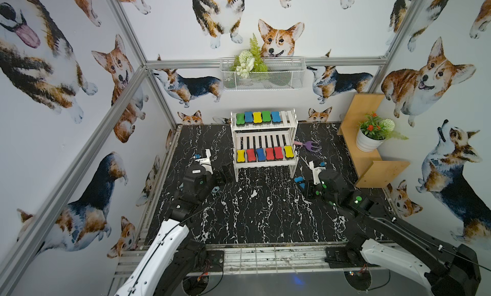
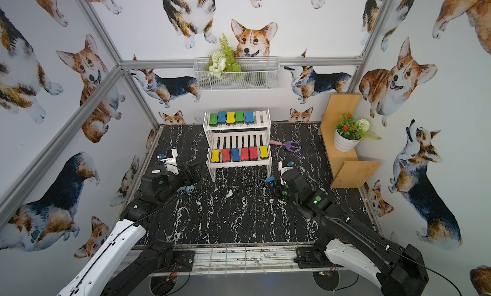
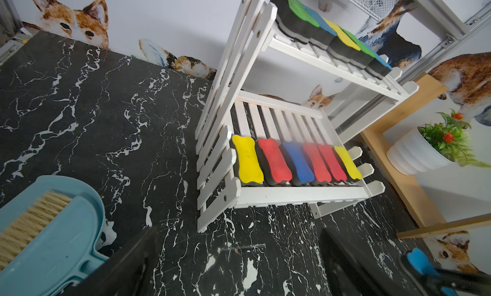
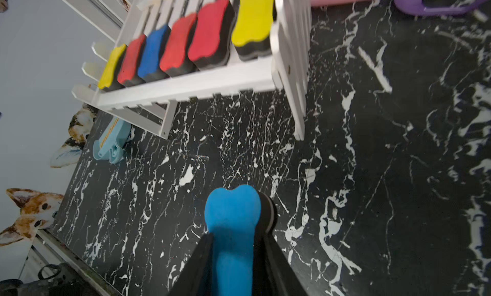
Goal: Remove the whiteboard erasers from the shelf
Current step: Place the whiteboard eraser at the center of the board.
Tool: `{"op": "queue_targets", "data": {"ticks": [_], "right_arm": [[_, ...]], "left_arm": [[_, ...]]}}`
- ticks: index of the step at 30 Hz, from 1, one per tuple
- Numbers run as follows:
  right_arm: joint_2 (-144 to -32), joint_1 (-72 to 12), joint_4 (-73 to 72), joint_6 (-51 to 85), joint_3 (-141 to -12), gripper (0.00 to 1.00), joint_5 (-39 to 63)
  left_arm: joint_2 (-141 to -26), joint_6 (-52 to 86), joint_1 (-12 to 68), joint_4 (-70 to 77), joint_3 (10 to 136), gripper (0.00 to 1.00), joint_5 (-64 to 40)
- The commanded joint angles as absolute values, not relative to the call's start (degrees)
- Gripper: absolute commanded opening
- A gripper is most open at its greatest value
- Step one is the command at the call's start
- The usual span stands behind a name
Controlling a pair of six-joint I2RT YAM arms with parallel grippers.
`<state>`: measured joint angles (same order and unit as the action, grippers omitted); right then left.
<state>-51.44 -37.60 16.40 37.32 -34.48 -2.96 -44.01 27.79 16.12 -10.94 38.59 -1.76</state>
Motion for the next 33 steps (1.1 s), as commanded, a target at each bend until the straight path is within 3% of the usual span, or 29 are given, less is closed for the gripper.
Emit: {"op": "queue_targets", "data": {"ticks": [1, 10, 25, 33], "right_arm": [[-51.17, -38.06, 5.20, 42.22, -26.82, 0.34, -2.49], [-62.41, -38.06, -11.79, 43.88, -21.37, 0.34, -4.47], [-78.37, -37.89, -15.80, 43.24, -24.60, 0.34, -5.80], [-81.82, -37.80, -16.55, 43.24, -25.23, 0.44, -5.21]], "left_arm": [[-43.90, 27.93, 16.08, -9.93, 38.67, 0.99, -1.84], [-44.02, 28.21, 16.08, -9.91, 38.54, 0.99, -1.77], [-45.16, 27.87, 16.08, -9.76, 38.23, 0.99, -2.24], [-44.27, 27.42, 16.08, -10.11, 37.61, 0.99, -1.87]]}}
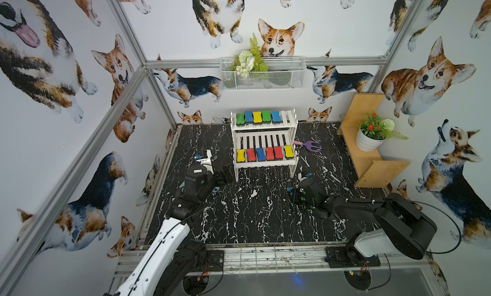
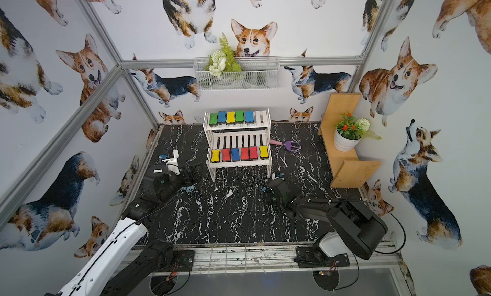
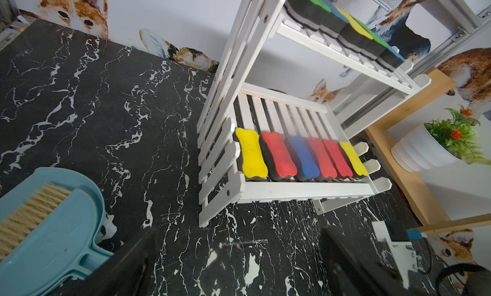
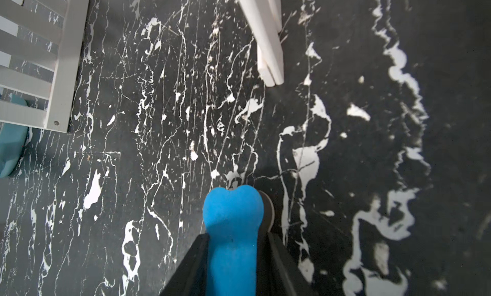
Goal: Remove the whiteboard erasers from the shelf
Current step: Place the whiteboard eraser at the center of the board.
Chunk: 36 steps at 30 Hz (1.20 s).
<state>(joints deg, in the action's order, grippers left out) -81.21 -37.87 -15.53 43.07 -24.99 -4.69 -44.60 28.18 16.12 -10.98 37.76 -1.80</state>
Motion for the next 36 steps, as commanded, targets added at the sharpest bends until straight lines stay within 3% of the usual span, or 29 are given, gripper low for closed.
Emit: {"op": "queue_targets", "data": {"ticks": [1, 10, 15, 22, 27, 36], "right_arm": [[-82.02, -37.84, -16.54, 43.37, -25.31, 0.46, -5.26], [-81.85, -37.83, -13.22, 43.66, -27.15, 0.68, -5.95], [-78.70, -37.82, -10.82, 43.22, -28.09, 0.73, -6.24], [-68.65, -37.86, -0.16, 39.69, -32.21, 0.71, -6.78], [-61.99, -37.86, 9.20, 34.51, -42.08, 0.67, -7.51], [-71.85, -37.55, 21.52, 23.98, -70.29, 0.67, -10.07]], "left_arm": [[-44.26, 27.34, 16.08, -10.09, 37.55, 0.99, -1.85], [-43.71, 27.60, 16.08, -10.03, 37.27, 0.99, -1.85], [-44.18, 27.77, 16.08, -10.29, 37.60, 0.99, -2.32], [-43.81, 27.60, 16.08, -10.80, 38.58, 0.99, -3.06], [-43.78, 27.34, 16.06, -10.73, 38.40, 0.99, -2.94], [-45.24, 26.90, 16.07, -10.99, 38.41, 0.99, -3.36]]}}
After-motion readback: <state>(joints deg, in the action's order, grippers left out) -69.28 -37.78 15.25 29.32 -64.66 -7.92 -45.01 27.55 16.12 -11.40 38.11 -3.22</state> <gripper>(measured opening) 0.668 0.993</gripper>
